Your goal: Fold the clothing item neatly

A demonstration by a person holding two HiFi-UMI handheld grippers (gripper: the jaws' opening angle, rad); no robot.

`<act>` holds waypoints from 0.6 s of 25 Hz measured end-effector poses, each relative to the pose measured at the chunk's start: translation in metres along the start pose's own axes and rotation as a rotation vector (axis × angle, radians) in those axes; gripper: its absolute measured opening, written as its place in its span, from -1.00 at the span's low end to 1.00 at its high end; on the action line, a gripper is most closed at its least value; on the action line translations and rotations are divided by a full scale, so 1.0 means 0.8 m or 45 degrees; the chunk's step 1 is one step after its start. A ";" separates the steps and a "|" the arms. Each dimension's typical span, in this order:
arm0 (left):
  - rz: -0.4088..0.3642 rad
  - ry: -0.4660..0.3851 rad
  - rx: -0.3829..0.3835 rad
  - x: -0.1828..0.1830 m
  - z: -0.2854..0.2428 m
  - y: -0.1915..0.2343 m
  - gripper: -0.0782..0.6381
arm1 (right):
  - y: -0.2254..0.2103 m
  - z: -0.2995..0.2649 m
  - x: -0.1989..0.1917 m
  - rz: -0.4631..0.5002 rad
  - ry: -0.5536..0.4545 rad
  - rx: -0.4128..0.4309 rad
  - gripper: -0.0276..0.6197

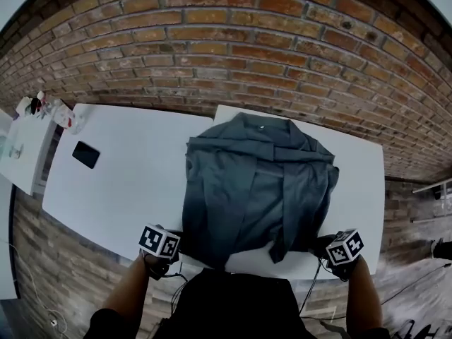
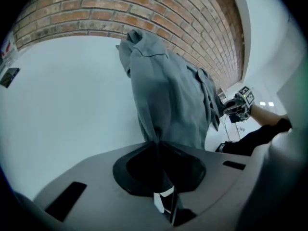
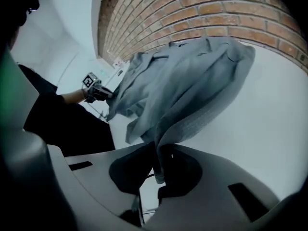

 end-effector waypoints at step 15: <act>-0.056 -0.533 -0.738 0.196 0.120 -0.152 -0.70 | 0.116 0.130 0.208 0.189 -0.659 0.517 -0.82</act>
Point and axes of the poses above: the fingertips, and each gripper's own axes: z backward along the fingers, y to its left, x out of its top, the point moved 3 cm from there along z, backward along the fingers, and after that the axes turned 7 degrees about -y, right-handed, at the moved point
